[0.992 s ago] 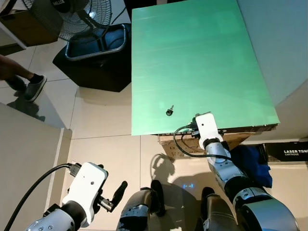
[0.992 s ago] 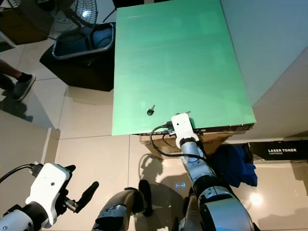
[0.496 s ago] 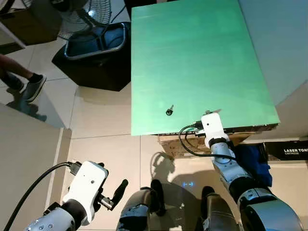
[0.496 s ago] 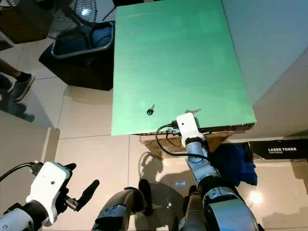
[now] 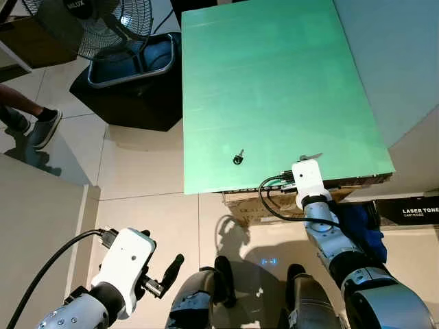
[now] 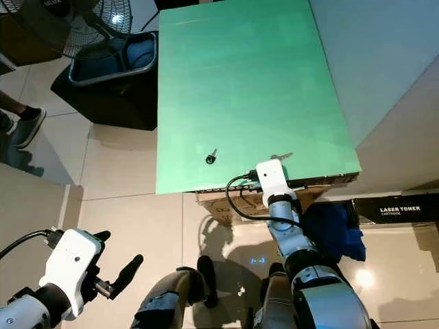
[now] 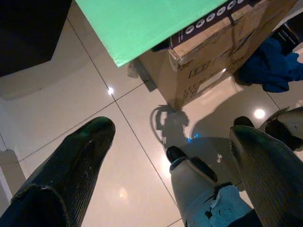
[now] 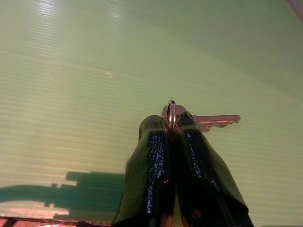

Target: Hang keys on a hook

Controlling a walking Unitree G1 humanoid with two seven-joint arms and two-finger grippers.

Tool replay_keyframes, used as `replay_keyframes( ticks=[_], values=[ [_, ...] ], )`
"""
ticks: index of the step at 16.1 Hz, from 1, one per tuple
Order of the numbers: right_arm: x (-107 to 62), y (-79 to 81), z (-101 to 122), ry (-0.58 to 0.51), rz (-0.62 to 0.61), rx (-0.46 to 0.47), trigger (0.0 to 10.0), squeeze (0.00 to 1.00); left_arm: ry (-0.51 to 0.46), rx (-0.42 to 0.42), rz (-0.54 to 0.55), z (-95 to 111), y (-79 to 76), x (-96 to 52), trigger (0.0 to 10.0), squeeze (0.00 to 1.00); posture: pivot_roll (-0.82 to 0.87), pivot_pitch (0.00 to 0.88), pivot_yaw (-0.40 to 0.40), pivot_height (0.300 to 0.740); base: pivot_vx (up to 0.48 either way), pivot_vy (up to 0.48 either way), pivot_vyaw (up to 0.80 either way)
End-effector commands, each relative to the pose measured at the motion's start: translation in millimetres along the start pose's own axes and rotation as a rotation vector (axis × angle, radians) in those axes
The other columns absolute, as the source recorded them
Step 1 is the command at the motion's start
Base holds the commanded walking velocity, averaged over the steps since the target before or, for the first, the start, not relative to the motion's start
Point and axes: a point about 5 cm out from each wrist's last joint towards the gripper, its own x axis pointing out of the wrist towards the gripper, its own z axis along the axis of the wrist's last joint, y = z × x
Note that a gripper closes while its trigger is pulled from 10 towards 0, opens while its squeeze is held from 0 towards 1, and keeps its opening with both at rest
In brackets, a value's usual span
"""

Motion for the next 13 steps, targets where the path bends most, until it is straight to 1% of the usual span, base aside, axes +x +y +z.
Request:
replay_keyframes(
  ticks=[1, 3, 4, 5, 7, 8, 9, 10, 11, 12, 13],
  values=[
    [-9.8, 3.9, -19, 0.089, 0.006, 0.012, 0.0, 0.19, 0.037, -0.001, 0.003, -8, 0.8, 1.4, 10.0, 0.00, 0.09, 0.352, 0.227, 0.740, 0.000, 0.000, 0.00],
    [-3.0, -1.1, -8, 0.037, 0.003, 0.004, 0.0, 0.18, 0.004, -0.005, 0.008, -5, 0.2, 12.7, 10.0, 0.00, 0.07, 0.324, 0.210, 0.740, 0.000, 0.000, 0.00],
    [-0.3, -4.7, -4, 0.016, 0.004, -0.003, 0.0, 0.07, -0.013, -0.011, 0.014, -3, -0.6, 17.8, 10.0, 0.00, 0.06, 0.304, 0.197, 0.740, 0.000, 0.000, 0.00],
    [1.9, -6.3, -1, 0.007, 0.029, 0.003, 0.0, 0.00, -0.030, -0.016, 0.022, -1, -1.2, 23.2, 10.0, 0.00, 0.06, 0.284, 0.184, 0.740, 0.000, 0.000, 0.00],
    [3.0, -7.8, -3, 0.032, 0.056, 0.013, 0.0, 0.00, -0.049, -0.024, 0.029, -1, -1.8, 40.1, 10.0, 0.00, 0.04, 0.218, 0.156, 0.740, 0.000, 0.000, 0.00],
    [4.7, -9.5, -1, 0.032, 0.054, 0.030, 0.0, 0.00, -0.062, -0.038, 0.023, 1, -1.4, 48.5, 10.0, 0.00, 0.03, 0.196, 0.147, 0.740, 0.000, 0.000, 0.00],
    [5.8, -10.5, 0, 0.030, 0.053, 0.040, 0.0, 0.00, -0.070, -0.038, 0.025, 2, -1.1, 53.3, 10.0, 0.00, 0.03, 0.180, 0.142, 0.740, 0.000, 0.000, 0.00],
    [8.5, -13.4, 4, 0.020, 0.047, 0.059, 0.0, 0.00, -0.084, -0.047, 0.035, 3, 0.2, 62.9, 10.0, 0.00, 0.02, 0.153, 0.136, 0.740, 0.000, 0.000, 0.00],
    [11.3, -16.9, 7, 0.022, 0.043, 0.091, 0.0, 0.00, -0.088, -0.058, 0.050, 2, 1.5, 77.0, 10.0, 0.00, -0.01, 0.095, 0.121, 0.740, 0.000, 0.000, 0.00],
    [14.5, -20.6, 12, 0.010, 0.038, 0.124, 0.0, 0.00, -0.096, -0.061, 0.059, 2, 3.4, 87.7, 10.0, 0.00, -0.02, 0.073, 0.116, 0.740, 0.000, 0.000, 0.00],
    [20.2, -28.6, 21, -0.017, 0.030, 0.156, 0.0, 0.00, -0.112, -0.065, 0.074, 5, 6.9, 104.8, 10.0, 0.00, -0.06, 0.017, 0.100, 0.740, 0.000, 0.000, 0.00]
  ],
)
